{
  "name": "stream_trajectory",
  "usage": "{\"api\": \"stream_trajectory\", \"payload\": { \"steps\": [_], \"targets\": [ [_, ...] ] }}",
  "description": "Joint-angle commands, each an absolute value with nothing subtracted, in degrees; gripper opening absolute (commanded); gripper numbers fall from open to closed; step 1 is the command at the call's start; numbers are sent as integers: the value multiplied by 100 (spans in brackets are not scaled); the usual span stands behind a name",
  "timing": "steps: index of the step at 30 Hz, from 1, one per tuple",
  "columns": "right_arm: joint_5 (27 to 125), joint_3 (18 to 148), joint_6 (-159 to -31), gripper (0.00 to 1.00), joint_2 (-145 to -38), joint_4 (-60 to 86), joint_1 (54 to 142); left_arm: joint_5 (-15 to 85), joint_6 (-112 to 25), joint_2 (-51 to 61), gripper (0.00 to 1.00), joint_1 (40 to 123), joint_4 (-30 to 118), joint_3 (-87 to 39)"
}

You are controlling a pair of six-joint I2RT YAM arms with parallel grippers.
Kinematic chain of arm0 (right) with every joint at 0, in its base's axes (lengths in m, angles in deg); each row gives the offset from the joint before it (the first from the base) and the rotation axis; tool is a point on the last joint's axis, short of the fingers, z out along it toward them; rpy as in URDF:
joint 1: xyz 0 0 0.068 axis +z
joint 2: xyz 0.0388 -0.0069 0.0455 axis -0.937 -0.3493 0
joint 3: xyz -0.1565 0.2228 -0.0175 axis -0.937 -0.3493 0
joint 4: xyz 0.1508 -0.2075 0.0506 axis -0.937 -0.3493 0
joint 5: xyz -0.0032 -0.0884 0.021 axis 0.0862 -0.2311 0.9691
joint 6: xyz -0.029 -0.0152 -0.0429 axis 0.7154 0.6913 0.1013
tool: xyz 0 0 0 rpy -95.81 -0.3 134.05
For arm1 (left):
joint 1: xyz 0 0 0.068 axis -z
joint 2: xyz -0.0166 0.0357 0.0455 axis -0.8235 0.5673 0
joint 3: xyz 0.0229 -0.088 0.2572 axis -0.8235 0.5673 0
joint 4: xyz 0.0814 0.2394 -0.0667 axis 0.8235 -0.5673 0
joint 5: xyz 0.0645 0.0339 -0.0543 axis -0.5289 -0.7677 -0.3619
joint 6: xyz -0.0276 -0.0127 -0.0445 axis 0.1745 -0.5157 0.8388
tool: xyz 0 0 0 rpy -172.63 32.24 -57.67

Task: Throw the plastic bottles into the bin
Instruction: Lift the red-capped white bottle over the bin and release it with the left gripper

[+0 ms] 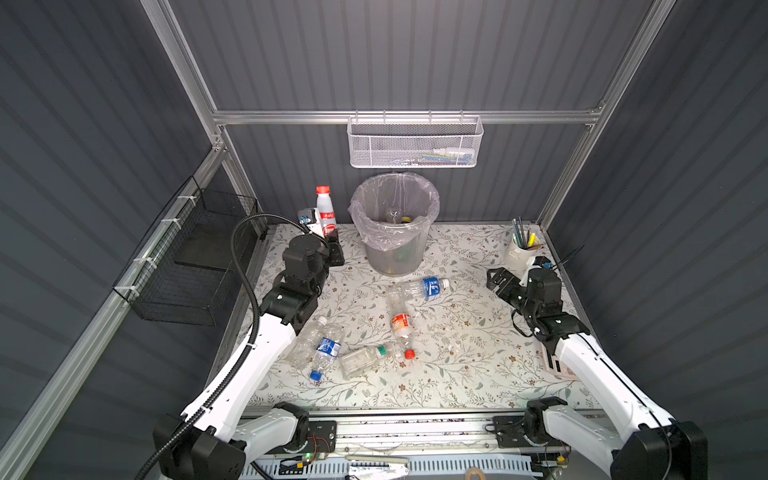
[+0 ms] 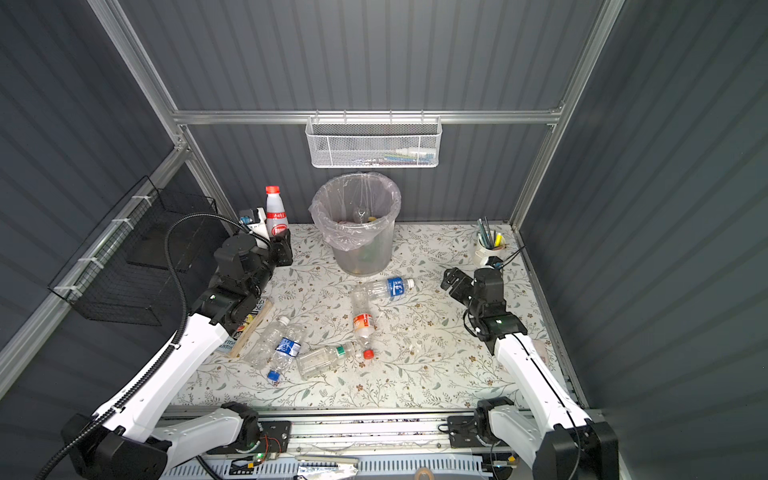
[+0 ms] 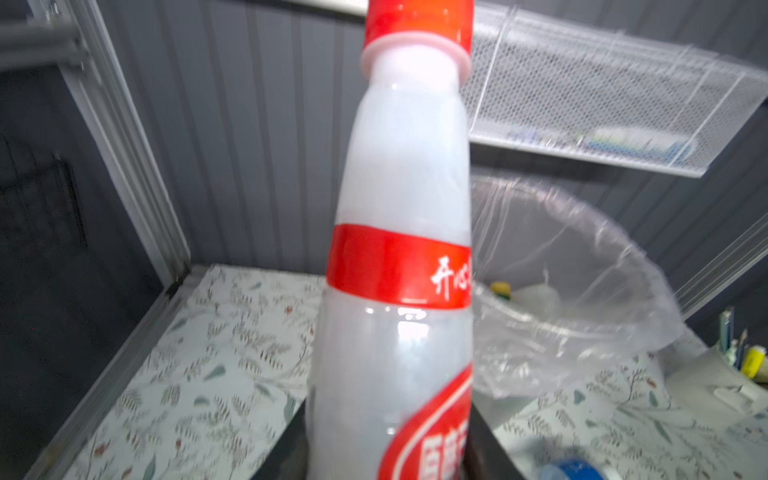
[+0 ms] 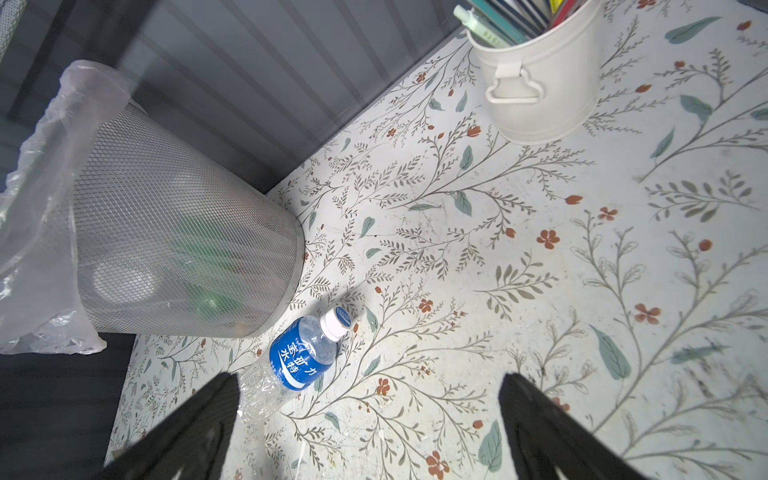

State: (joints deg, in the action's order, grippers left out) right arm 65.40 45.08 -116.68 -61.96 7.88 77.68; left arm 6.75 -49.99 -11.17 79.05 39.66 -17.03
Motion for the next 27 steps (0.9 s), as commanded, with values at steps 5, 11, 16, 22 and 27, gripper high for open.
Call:
{"api": "stream_trajectory", "payload": {
  "steps": [5,11,16,22,27],
  "targets": [
    [6462,4400,-11639,99,-5917,811,7661,1536,-5472,-151,43,7890,6471,-2619],
    [6407,4375,-11559,99,-5722,690,7555,1939,-4983,1411,51,7940,5889,-4069],
    [6510,4387,-11587,99,-5733,707,7519,2221,-4858,2727,77,8124,3916,-5746],
    [6656,4410,-11636,99,-5742,691,7509,1665,-4972,2536,99,8163,4025,-5587],
    [6722,4397,-11887,99,-5811,672,7509,1287,-5248,1820,99,8160,4331,-4941]
  ]
}}
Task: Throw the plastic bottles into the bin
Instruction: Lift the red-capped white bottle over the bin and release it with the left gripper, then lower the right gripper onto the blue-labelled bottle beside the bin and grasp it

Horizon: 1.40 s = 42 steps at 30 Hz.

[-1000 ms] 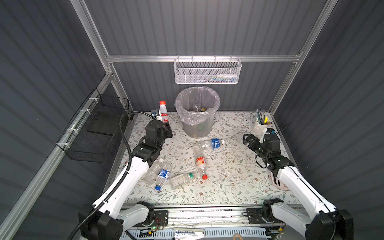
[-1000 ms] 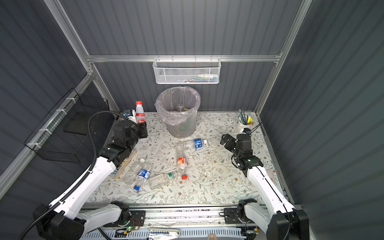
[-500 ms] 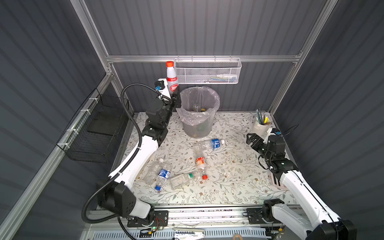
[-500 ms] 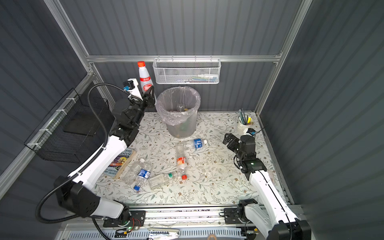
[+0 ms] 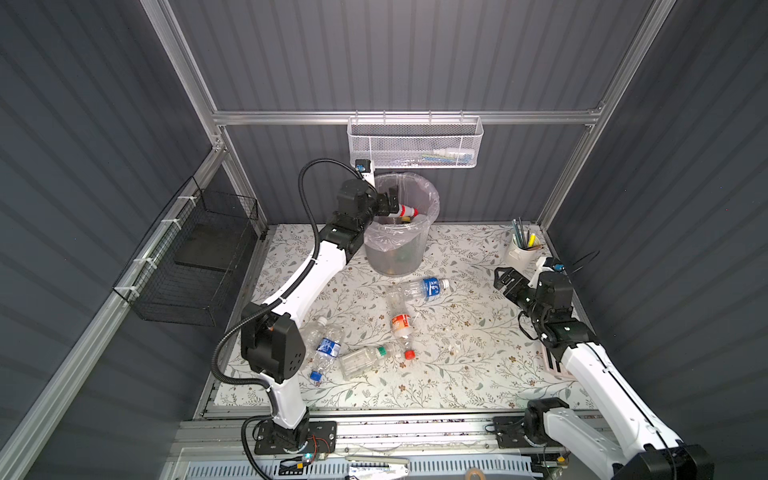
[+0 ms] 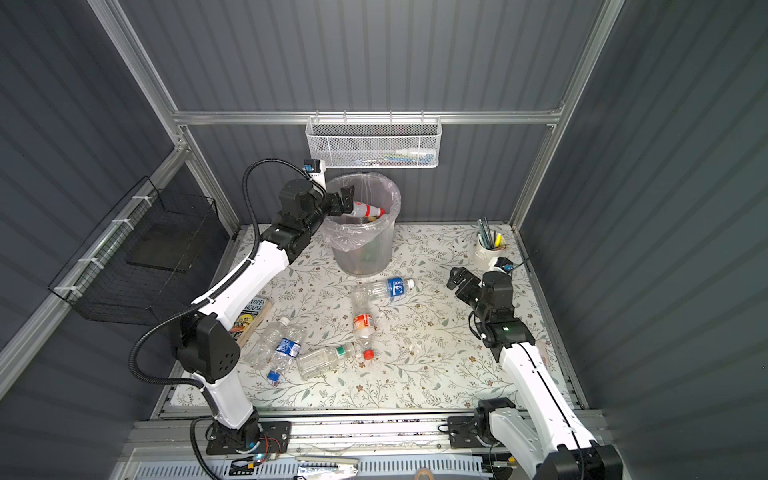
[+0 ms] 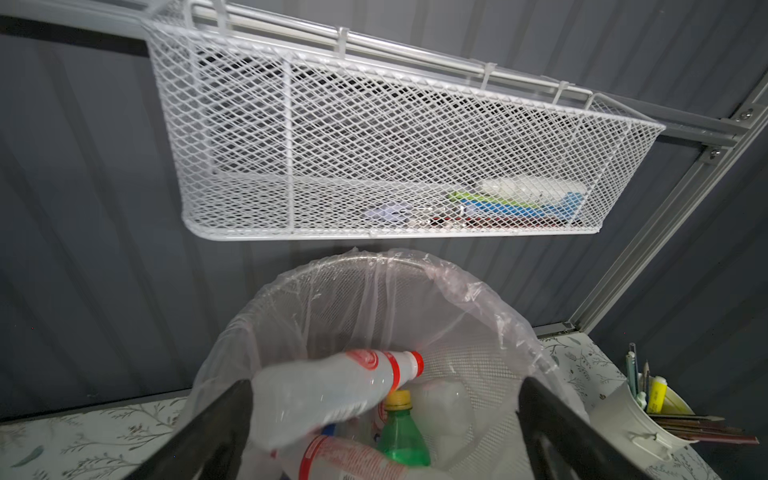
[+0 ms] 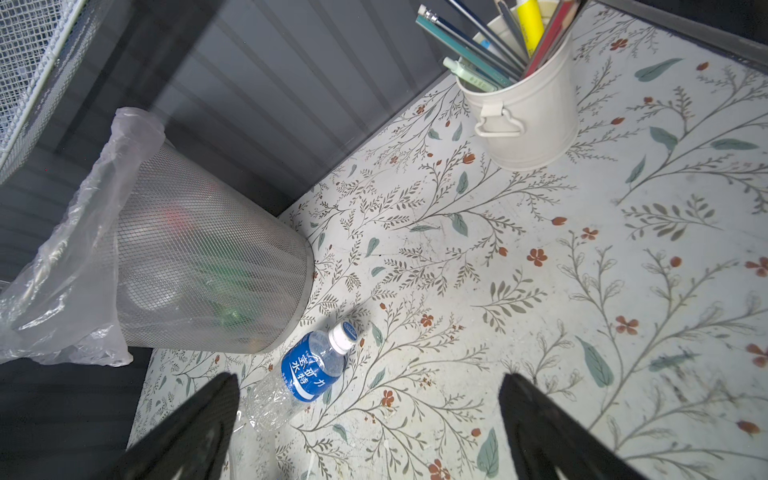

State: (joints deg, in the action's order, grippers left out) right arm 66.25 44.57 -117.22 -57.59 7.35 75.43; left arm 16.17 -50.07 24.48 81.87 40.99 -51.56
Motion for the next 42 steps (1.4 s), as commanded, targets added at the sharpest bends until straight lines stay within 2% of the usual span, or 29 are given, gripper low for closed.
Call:
{"api": "stream_trajectory", "payload": {
  "steps": [1,7,16,20,31,42],
  "targets": [
    [6782,4374,-11997,99,-5857,677,7514,1208,-5264,1643,99,8163,4384,-4734],
    [7288,4301,-12937,99,-6453,887,7683,578,-5369,722,99,8163,4598,-3382],
    [7226,4823,-14170,99,-8112,1426,8834,-724,-4766,-217,99,8058,3672,-1740],
    [7292,5290,-14575,99,-8887,1437,9166,-1219,-4506,-474,99,8000,3095,-1375],
    [7201,6493,-15030,98,-10123,868,9695,-1508,-4287,-1197,99,7978,2406,-463],
    [7205,7312,-15045,95,-11048,405,9843,-1676,-4079,-1175,99,7961,1910,-365]
  ]
}}
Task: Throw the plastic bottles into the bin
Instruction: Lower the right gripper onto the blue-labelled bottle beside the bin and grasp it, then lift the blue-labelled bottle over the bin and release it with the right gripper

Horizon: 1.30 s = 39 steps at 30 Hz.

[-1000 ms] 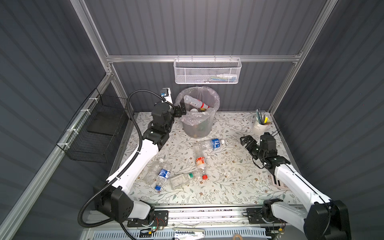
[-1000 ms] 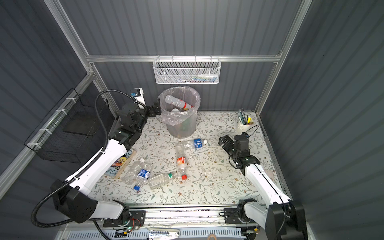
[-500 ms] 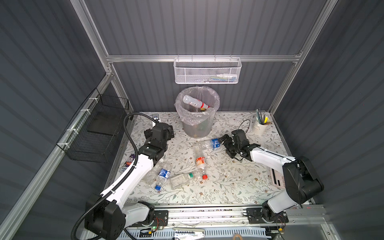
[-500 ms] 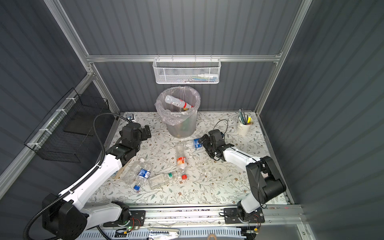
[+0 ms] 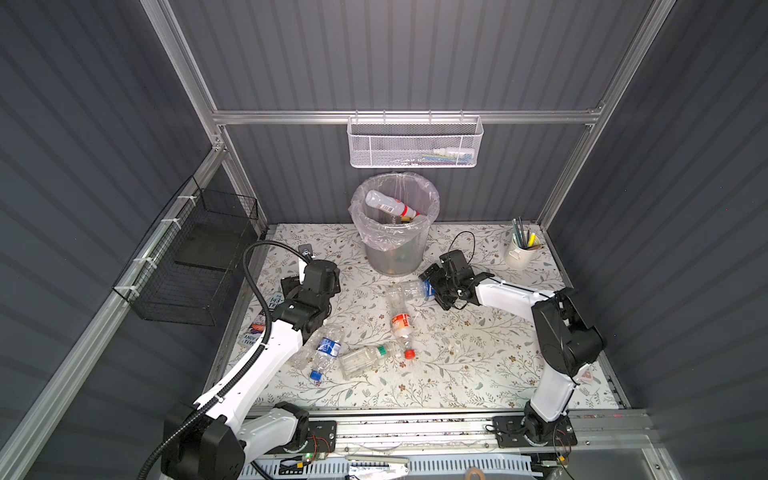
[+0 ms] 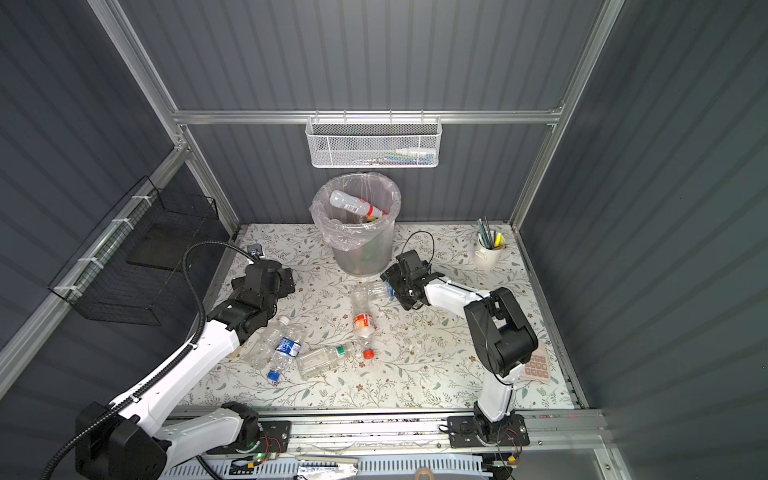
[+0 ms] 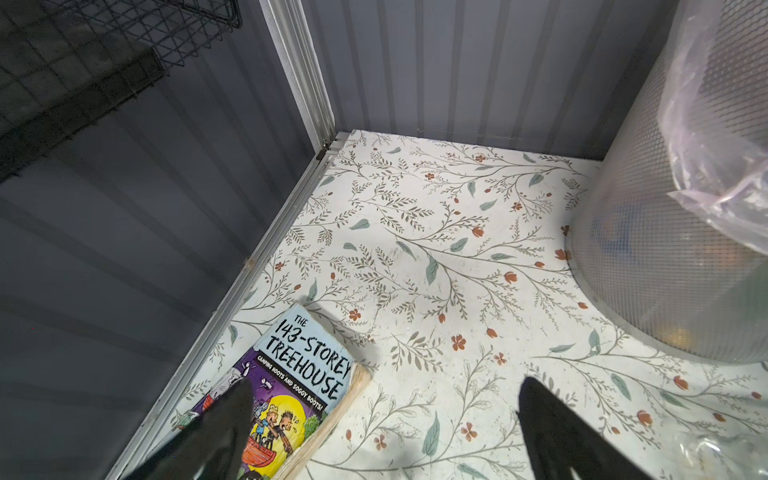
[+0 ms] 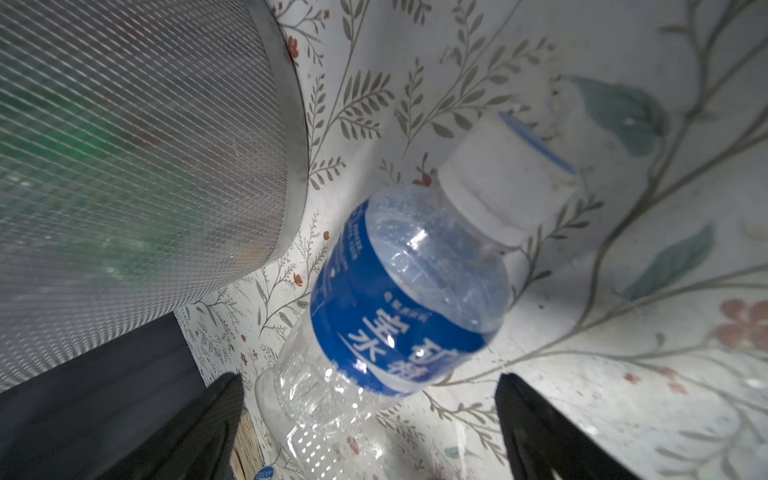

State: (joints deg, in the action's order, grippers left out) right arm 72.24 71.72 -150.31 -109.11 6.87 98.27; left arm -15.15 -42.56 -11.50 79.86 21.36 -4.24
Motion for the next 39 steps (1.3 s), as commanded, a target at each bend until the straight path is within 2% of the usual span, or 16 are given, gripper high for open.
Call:
{"api": "stream_trajectory", "payload": {
  "steps": [1,8,14,23,28,32,36,39],
  "targets": [
    [7171,7352,-14978,94,-11111,377,9846,-1691,-4061,-1184,99,7961,1887,-346],
    [7146,7464,-14551,83,-11492,177,9798,-1789,-3970,-1226,99,7952,1697,-294],
    [7028,7294,-14306,68,-11526,199,9702,-1808,-3947,-1272,99,7934,1649,-273],
    [6906,6637,-14048,53,-10853,843,9480,-1808,-3883,-1205,99,7925,1659,-271],
    [6763,6317,-13510,52,-10015,1286,9352,-1775,-3801,-1107,99,7917,1632,-260],
    [6265,6308,-12846,53,-9007,1323,9237,-1781,-3777,-1122,99,7908,1626,-212],
    [5640,6625,-12002,54,-8011,1425,9118,-1752,-3751,-1175,99,7908,1663,-100],
    [5418,7123,-11355,56,-7680,1577,9096,-1686,-3696,-1156,99,7908,1694,-38]
  ]
}}
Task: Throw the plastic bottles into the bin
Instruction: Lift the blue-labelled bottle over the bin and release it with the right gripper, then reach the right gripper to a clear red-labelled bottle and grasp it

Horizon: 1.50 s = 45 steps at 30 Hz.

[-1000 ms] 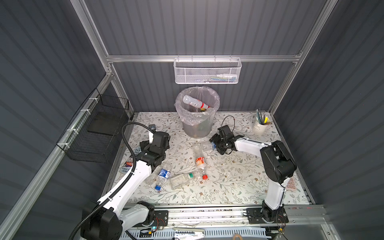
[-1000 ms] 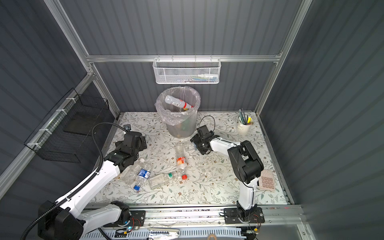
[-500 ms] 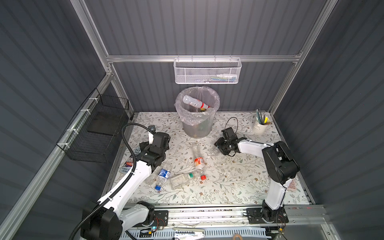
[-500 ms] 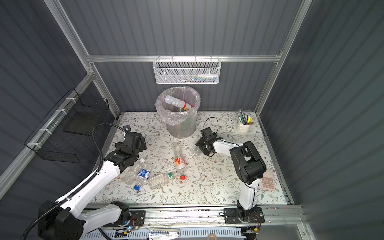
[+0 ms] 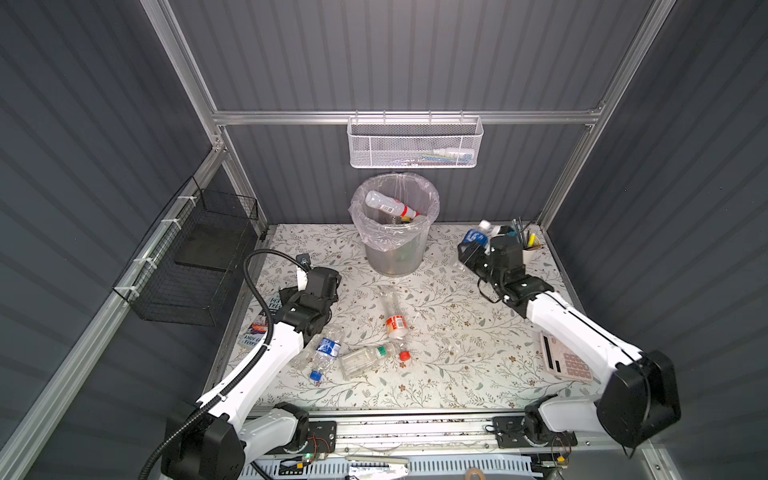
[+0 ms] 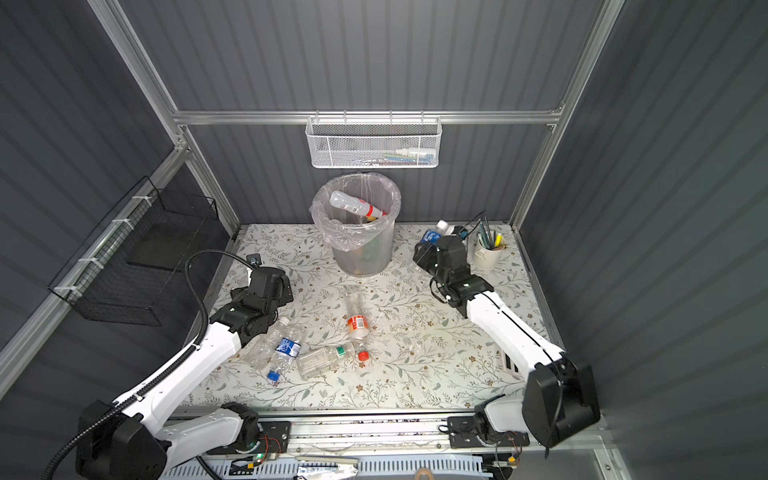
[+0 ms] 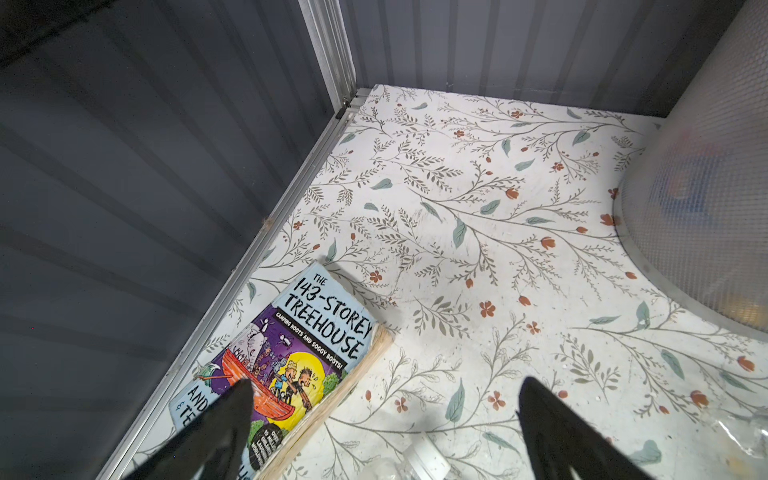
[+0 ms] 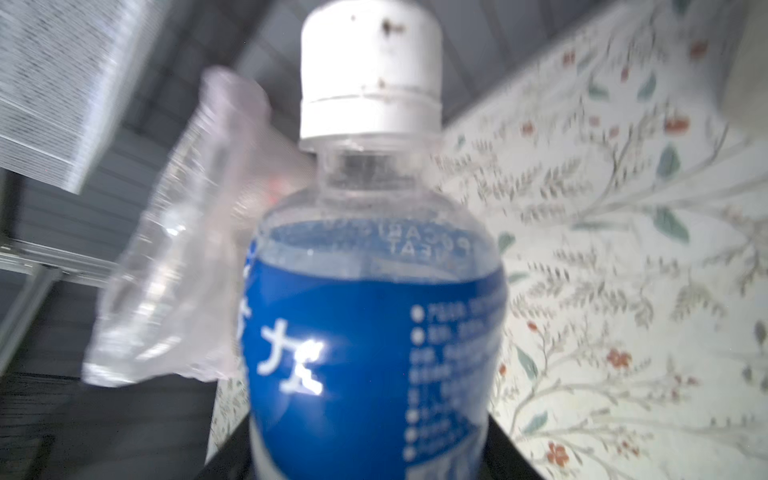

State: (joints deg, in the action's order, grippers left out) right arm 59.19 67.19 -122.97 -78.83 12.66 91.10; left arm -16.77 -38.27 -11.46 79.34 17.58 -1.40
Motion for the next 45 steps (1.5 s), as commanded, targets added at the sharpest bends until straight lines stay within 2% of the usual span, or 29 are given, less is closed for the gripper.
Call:
{"api": "stream_trajectory", "payload": {
  "steps": [1,5,11,12,15,18,20,24,37,45],
  "targets": [
    [5454,7326,-11184,56,-7685,1630,9100,-1647,-3681,-1137,99,7907,1701,-33],
    [6210,8404,-10912,57,-8260,1563,9100,-1516,-3620,-1041,99,7908,1753,-66],
    [8055,11052,-11340,58,-10514,196,9217,-1422,-3576,-896,99,7908,1694,-178],
    [8190,11601,-11342,61,-10918,-242,9260,-1417,-3575,-886,99,7908,1679,-199],
    [8332,12786,-11247,80,-11718,-1167,9311,-1412,-3564,-885,99,7907,1619,-195],
    [8192,13155,-11058,94,-11827,-1538,9301,-1440,-3569,-914,99,7908,1563,-182],
    [7910,12977,-10912,99,-11582,-1521,9302,-1449,-3566,-933,99,7908,1564,-152],
    [7082,12176,-10727,99,-10844,-1203,9221,-1396,-3514,-896,99,7908,1591,-130],
    [7035,9609,-10939,99,-9417,-483,8608,-1278,-3368,-702,99,7908,1278,-287],
    [7068,7483,-11414,99,-8397,137,8037,-247,-3560,-797,99,7962,1207,-37]
  ]
}}
